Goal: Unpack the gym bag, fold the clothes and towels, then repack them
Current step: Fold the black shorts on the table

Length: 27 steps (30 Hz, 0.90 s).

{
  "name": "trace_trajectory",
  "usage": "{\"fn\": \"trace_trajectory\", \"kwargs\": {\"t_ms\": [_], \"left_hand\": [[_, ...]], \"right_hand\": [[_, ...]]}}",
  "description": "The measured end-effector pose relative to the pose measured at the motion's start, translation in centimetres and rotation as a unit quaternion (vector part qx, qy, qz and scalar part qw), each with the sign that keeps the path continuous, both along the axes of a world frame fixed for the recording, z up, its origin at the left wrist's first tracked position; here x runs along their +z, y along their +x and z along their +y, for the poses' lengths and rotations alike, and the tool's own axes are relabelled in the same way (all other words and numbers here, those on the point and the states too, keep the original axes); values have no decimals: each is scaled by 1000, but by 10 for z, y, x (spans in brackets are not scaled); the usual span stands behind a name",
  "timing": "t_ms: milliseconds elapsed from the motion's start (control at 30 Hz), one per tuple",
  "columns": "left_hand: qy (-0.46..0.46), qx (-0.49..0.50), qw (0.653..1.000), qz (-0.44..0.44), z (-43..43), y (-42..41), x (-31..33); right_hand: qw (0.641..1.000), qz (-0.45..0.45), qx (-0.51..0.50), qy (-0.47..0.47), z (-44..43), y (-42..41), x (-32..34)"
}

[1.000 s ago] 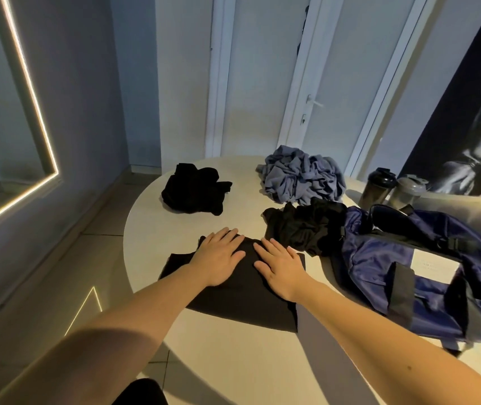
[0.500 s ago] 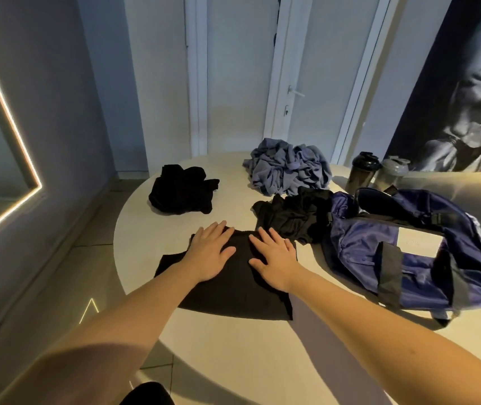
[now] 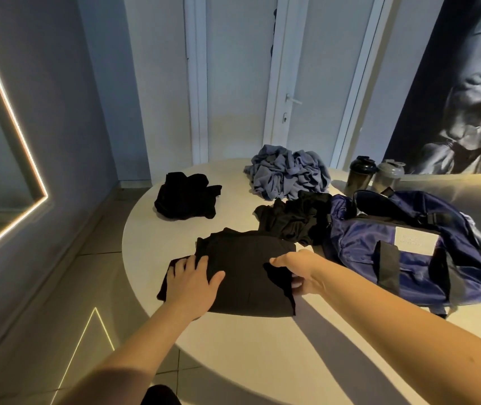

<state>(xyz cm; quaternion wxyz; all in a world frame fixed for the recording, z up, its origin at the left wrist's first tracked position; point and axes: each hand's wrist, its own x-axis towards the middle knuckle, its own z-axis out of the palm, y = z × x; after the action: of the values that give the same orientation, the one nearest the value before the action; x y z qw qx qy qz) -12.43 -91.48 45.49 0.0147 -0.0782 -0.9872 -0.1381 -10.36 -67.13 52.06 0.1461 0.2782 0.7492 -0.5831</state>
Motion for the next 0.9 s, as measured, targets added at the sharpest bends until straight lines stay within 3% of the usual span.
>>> {"fn": "trace_trajectory", "kwargs": {"t_ms": [233,433,733,900], "left_hand": [[89,112,984,-110,7,-31,34],[135,110,965,-195,24,-46,56],[228,93,942,-229,33,-44,64],[315,50,929,-190,54,-34,95]], "right_hand": [[996,-44,-49,-61,-13,-7,4],[994,-55,-41,-85,-8,-10,9],[997,10,-54,-54,-3,-2,13],[988,135,-14,71,-2,1,24]]}}
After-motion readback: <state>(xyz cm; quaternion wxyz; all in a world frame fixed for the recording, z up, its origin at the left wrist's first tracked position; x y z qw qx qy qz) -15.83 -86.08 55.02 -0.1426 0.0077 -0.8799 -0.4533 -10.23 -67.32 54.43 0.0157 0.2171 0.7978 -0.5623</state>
